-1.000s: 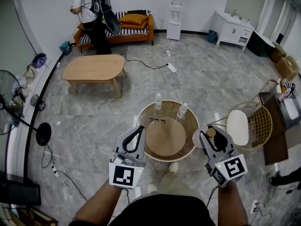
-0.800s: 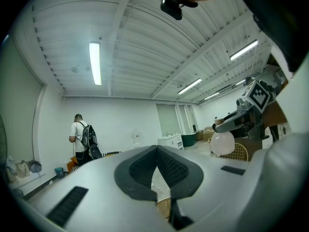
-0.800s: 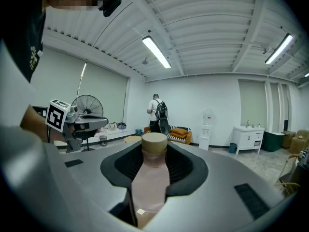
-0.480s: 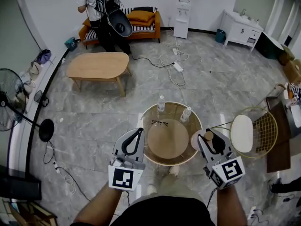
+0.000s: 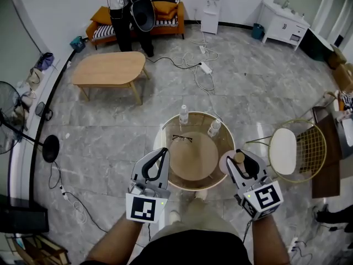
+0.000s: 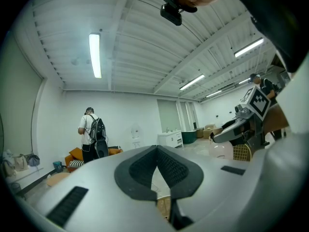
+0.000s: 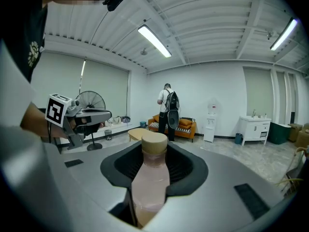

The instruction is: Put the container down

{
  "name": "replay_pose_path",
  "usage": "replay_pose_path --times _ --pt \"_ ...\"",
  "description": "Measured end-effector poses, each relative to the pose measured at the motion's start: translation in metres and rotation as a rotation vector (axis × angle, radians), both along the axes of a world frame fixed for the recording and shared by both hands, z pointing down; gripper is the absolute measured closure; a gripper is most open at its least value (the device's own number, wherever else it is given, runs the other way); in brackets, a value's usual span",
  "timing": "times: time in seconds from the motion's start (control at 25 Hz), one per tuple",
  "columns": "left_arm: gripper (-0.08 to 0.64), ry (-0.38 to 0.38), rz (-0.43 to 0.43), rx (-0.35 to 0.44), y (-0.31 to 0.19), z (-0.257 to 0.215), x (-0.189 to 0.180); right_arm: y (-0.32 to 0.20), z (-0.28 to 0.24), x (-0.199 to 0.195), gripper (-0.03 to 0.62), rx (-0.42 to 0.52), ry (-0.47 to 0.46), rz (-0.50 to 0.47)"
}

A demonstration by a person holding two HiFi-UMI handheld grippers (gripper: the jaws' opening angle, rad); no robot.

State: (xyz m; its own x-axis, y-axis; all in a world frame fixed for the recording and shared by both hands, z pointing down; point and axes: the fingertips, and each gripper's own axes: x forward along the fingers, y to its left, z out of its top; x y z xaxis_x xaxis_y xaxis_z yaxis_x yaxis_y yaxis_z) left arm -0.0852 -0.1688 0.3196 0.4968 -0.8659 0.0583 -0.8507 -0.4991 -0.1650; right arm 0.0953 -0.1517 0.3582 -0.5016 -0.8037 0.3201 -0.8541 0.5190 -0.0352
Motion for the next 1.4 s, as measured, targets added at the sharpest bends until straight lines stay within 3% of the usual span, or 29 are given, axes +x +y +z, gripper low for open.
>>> replay_pose_path --times 0.56,1.4 --pt "0.549 0.002 0.026 -0.05 -0.03 0.041 0.035 -0.024 0.055 0.019 0.442 -0.08 -0.011 0.0" --pt "0.549 0.0 0.012 -0.09 -0.08 0.099 0.039 -0.062 0.17 0.018 0.442 -0.257 0.01 -0.034"
